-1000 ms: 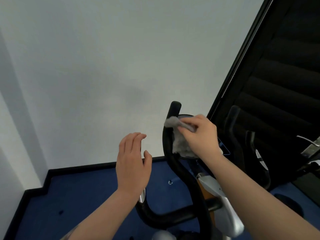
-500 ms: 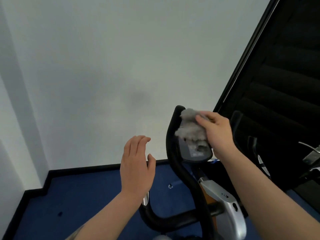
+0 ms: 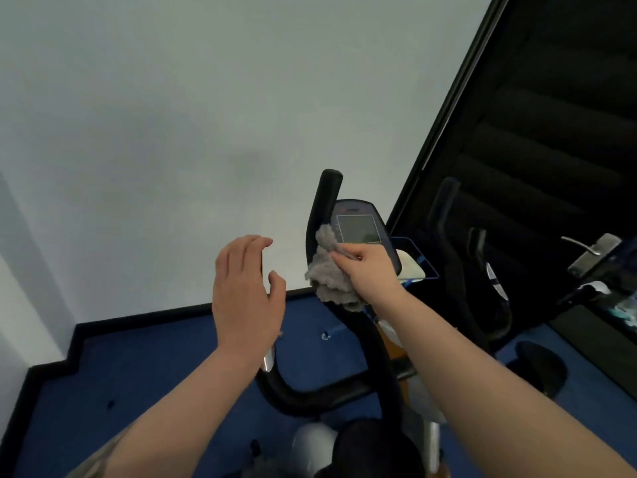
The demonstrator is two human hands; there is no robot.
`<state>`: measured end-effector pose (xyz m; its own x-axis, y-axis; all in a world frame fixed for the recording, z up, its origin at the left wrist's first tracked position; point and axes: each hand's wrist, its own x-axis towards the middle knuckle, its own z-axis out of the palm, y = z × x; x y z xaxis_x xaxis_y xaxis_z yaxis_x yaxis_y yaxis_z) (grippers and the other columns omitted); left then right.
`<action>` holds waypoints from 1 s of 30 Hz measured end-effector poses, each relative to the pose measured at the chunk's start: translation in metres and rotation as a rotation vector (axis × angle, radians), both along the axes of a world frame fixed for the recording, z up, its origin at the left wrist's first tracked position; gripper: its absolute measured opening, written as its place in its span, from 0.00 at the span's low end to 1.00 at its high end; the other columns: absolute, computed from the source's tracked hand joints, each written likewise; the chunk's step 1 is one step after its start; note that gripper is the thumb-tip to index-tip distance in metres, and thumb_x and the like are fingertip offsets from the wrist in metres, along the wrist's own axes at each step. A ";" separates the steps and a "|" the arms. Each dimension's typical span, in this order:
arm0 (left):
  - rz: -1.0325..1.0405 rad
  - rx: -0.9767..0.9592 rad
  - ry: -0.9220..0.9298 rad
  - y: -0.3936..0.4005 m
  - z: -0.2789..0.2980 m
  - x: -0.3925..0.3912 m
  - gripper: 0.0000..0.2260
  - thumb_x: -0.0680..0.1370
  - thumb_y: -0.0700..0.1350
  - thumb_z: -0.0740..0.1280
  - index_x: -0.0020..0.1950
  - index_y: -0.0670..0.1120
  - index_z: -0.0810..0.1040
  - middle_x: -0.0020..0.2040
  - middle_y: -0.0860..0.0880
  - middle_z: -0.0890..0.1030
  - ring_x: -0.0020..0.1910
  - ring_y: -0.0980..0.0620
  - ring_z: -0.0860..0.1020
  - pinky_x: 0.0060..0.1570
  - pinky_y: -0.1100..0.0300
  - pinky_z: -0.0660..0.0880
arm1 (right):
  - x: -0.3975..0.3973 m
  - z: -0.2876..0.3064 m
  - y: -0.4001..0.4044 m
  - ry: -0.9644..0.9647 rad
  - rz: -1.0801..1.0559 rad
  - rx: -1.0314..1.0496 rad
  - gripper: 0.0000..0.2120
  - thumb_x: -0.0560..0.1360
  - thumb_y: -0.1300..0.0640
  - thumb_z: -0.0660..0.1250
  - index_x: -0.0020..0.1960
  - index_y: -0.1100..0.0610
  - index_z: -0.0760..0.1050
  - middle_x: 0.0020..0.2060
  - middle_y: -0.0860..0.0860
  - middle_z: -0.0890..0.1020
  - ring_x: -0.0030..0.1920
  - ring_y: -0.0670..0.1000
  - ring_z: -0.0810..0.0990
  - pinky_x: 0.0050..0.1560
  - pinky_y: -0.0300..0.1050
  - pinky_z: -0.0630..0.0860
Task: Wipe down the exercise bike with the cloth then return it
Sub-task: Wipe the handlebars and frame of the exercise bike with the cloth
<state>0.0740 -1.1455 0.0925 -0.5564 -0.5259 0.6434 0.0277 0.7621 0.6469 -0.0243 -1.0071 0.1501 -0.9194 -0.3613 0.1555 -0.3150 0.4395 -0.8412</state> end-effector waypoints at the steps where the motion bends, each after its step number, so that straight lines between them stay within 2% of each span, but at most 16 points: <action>1: 0.000 -0.007 -0.008 0.001 0.001 0.001 0.20 0.72 0.37 0.65 0.64 0.45 0.71 0.62 0.48 0.73 0.64 0.46 0.68 0.65 0.54 0.66 | 0.000 0.002 0.004 -0.011 0.026 0.066 0.09 0.76 0.59 0.68 0.54 0.59 0.82 0.46 0.54 0.85 0.45 0.45 0.81 0.45 0.34 0.77; 3: 0.007 -0.019 -0.030 0.002 0.002 0.003 0.21 0.73 0.37 0.65 0.65 0.43 0.71 0.65 0.45 0.72 0.67 0.44 0.67 0.67 0.52 0.65 | 0.001 0.006 0.016 -0.012 0.087 0.203 0.10 0.76 0.58 0.68 0.54 0.61 0.82 0.47 0.57 0.85 0.46 0.49 0.82 0.47 0.41 0.77; 6: 0.010 -0.042 -0.051 0.013 0.004 0.011 0.21 0.73 0.37 0.66 0.66 0.42 0.71 0.69 0.44 0.70 0.72 0.43 0.62 0.70 0.51 0.60 | 0.011 0.008 0.031 0.062 0.159 0.371 0.14 0.76 0.56 0.67 0.51 0.67 0.80 0.46 0.66 0.82 0.47 0.61 0.80 0.43 0.48 0.74; 7: -0.017 -0.052 -0.044 0.022 0.004 0.016 0.21 0.73 0.37 0.66 0.66 0.43 0.71 0.70 0.44 0.69 0.73 0.44 0.61 0.71 0.52 0.58 | 0.015 0.009 0.035 0.092 0.179 0.415 0.13 0.75 0.55 0.68 0.50 0.65 0.81 0.44 0.64 0.82 0.46 0.60 0.80 0.41 0.47 0.72; 9: -0.114 -0.036 -0.035 0.045 0.002 0.024 0.21 0.72 0.38 0.67 0.65 0.46 0.72 0.70 0.46 0.69 0.73 0.46 0.60 0.72 0.56 0.55 | 0.021 0.012 0.048 0.097 0.198 0.466 0.08 0.74 0.55 0.70 0.49 0.58 0.84 0.37 0.50 0.83 0.40 0.47 0.79 0.40 0.42 0.72; 10: -0.164 -0.002 -0.041 0.055 0.000 0.028 0.20 0.72 0.38 0.68 0.64 0.47 0.72 0.70 0.47 0.70 0.73 0.47 0.61 0.72 0.57 0.55 | 0.024 0.013 0.056 0.094 0.198 0.495 0.08 0.73 0.55 0.71 0.50 0.55 0.84 0.38 0.44 0.81 0.40 0.43 0.78 0.43 0.41 0.72; 12: -0.243 0.102 -0.050 0.069 -0.004 0.035 0.18 0.72 0.38 0.68 0.61 0.48 0.74 0.66 0.50 0.72 0.69 0.52 0.65 0.70 0.54 0.61 | 0.034 0.009 0.077 0.089 0.161 0.571 0.09 0.73 0.54 0.71 0.52 0.53 0.84 0.41 0.45 0.81 0.44 0.44 0.78 0.47 0.41 0.74; 14: -0.296 0.206 -0.045 0.077 -0.007 0.038 0.15 0.72 0.37 0.68 0.57 0.49 0.75 0.59 0.53 0.74 0.62 0.58 0.67 0.65 0.56 0.66 | 0.051 -0.003 0.102 0.074 0.095 0.616 0.07 0.73 0.55 0.70 0.47 0.56 0.84 0.39 0.51 0.81 0.41 0.47 0.78 0.45 0.41 0.74; 16: -0.358 0.274 -0.070 0.088 -0.008 0.042 0.13 0.73 0.37 0.67 0.55 0.51 0.75 0.54 0.56 0.74 0.58 0.58 0.69 0.59 0.59 0.68 | 0.072 -0.023 0.122 0.067 0.015 0.596 0.11 0.74 0.54 0.68 0.42 0.62 0.80 0.39 0.57 0.79 0.39 0.48 0.76 0.43 0.42 0.73; 18: -0.456 0.283 -0.147 0.104 -0.009 0.048 0.13 0.73 0.41 0.67 0.54 0.54 0.74 0.52 0.60 0.73 0.57 0.59 0.69 0.55 0.62 0.67 | 0.096 -0.044 0.134 0.097 -0.074 0.497 0.10 0.74 0.53 0.68 0.43 0.60 0.81 0.40 0.52 0.77 0.41 0.45 0.75 0.43 0.41 0.72; 21: -0.544 0.090 -0.340 0.121 -0.016 0.054 0.14 0.74 0.49 0.67 0.57 0.56 0.70 0.54 0.63 0.68 0.58 0.61 0.64 0.54 0.65 0.63 | 0.118 -0.058 0.148 0.062 -0.101 0.364 0.04 0.72 0.52 0.71 0.47 0.47 0.83 0.41 0.44 0.76 0.44 0.40 0.75 0.42 0.32 0.69; 24: -0.477 -0.180 -0.483 0.123 -0.021 0.053 0.19 0.76 0.55 0.63 0.64 0.53 0.66 0.61 0.56 0.66 0.64 0.56 0.63 0.62 0.61 0.65 | 0.115 -0.053 0.167 -0.006 -0.069 0.350 0.09 0.69 0.53 0.73 0.44 0.39 0.82 0.40 0.40 0.79 0.45 0.37 0.76 0.43 0.29 0.70; 26: -0.456 -0.224 -0.512 0.125 -0.018 0.051 0.20 0.77 0.57 0.59 0.65 0.51 0.63 0.62 0.54 0.66 0.63 0.55 0.65 0.62 0.60 0.66 | 0.100 -0.052 0.169 0.091 -0.261 0.249 0.08 0.70 0.54 0.73 0.44 0.41 0.83 0.41 0.39 0.78 0.45 0.37 0.76 0.42 0.27 0.69; 27: -0.452 -0.228 -0.519 0.126 -0.017 0.051 0.20 0.77 0.58 0.58 0.65 0.51 0.63 0.61 0.54 0.66 0.62 0.55 0.67 0.61 0.61 0.67 | 0.092 -0.053 0.163 0.145 -0.377 0.231 0.07 0.71 0.54 0.72 0.47 0.43 0.82 0.43 0.40 0.78 0.44 0.38 0.77 0.42 0.30 0.71; 29: -0.452 -0.221 -0.534 0.127 -0.016 0.053 0.20 0.77 0.59 0.57 0.65 0.51 0.62 0.60 0.55 0.68 0.59 0.56 0.70 0.58 0.61 0.68 | 0.082 -0.059 0.140 0.223 -0.492 0.369 0.07 0.75 0.52 0.68 0.51 0.47 0.82 0.47 0.42 0.77 0.44 0.44 0.78 0.41 0.41 0.75; 30: -0.451 -0.209 -0.541 0.127 -0.016 0.053 0.20 0.77 0.59 0.57 0.65 0.51 0.62 0.59 0.55 0.68 0.58 0.56 0.71 0.57 0.61 0.69 | 0.082 -0.066 0.129 0.258 -0.466 0.445 0.08 0.76 0.51 0.66 0.52 0.48 0.81 0.48 0.43 0.76 0.44 0.47 0.78 0.39 0.43 0.74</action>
